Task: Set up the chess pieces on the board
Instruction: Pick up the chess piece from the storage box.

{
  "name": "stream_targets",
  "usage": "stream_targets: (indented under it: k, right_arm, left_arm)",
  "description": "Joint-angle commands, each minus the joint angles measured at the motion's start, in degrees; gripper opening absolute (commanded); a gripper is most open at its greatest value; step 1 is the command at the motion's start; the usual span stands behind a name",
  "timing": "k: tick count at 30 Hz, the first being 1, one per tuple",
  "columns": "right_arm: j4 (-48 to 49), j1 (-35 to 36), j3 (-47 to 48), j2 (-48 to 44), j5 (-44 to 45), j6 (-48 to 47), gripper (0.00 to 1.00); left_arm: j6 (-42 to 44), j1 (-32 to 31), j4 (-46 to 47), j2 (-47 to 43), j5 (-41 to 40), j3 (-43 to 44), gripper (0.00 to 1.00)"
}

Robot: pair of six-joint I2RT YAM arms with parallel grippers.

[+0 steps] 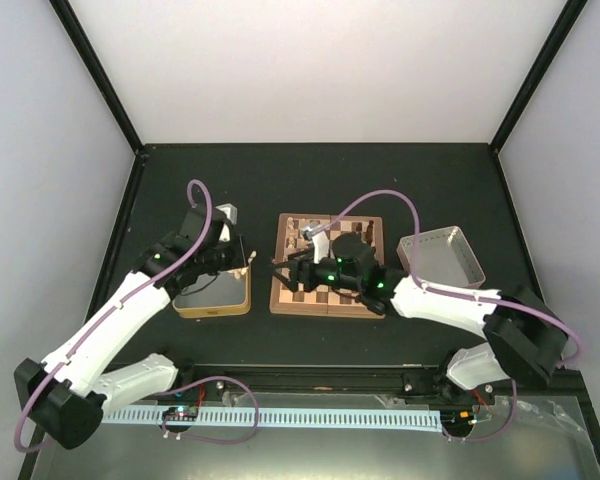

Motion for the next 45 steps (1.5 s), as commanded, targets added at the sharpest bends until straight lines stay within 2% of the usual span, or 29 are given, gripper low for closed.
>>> stream_targets:
  k: [1, 5, 13, 18, 28, 35, 37, 40, 45]
  right_arm:
    - [11.3, 3.1, 4.0, 4.6, 0.8, -3.3, 0.78]
    - [16.6, 5.1, 6.1, 8.2, 2.0, -4.9, 0.79]
    - [20.3, 8.3, 11.2, 14.7, 1.2, -4.6, 0.78]
    - [23.6, 8.9, 12.6, 17.8, 2.8, -2.3, 0.72]
    - [27.4, 8.9, 13.3, 19.0, 6.5, -2.0, 0.43]
    - [25.0, 8.8, 12.6, 18.4, 6.0, -2.5, 0.06]
    - [23.5, 8.8, 10.6, 17.0, 6.6, -3.3, 0.02]
    - [20.7, 8.7, 6.3, 13.7, 8.7, -4.6, 0.01]
    - [12.4, 8.2, -0.9, 2.7, 18.7, -6.3, 0.01]
  left_arm:
    - [-2.2, -0.6, 1.2, -3.8, 0.9, 2.7, 0.1]
    - [-2.7, -0.7, 2.8, -6.9, 1.0, 2.4, 0.1]
    - [-3.0, -0.8, 3.2, -9.3, 1.3, 3.6, 0.1]
    - [-3.5, -0.8, 4.0, -11.1, 1.4, 4.0, 0.09]
    - [-4.3, -0.8, 3.9, -12.4, 2.1, 3.7, 0.09]
    - [-4.0, -0.7, 3.9, -12.8, 1.6, 4.0, 0.09]
    - [-3.6, -0.7, 4.0, -12.7, 1.3, 4.1, 0.09]
    - [-2.6, -0.7, 4.4, -12.4, 0.9, 4.2, 0.09]
    - [0.2, -1.0, 3.6, -9.4, 1.7, 4.9, 0.09]
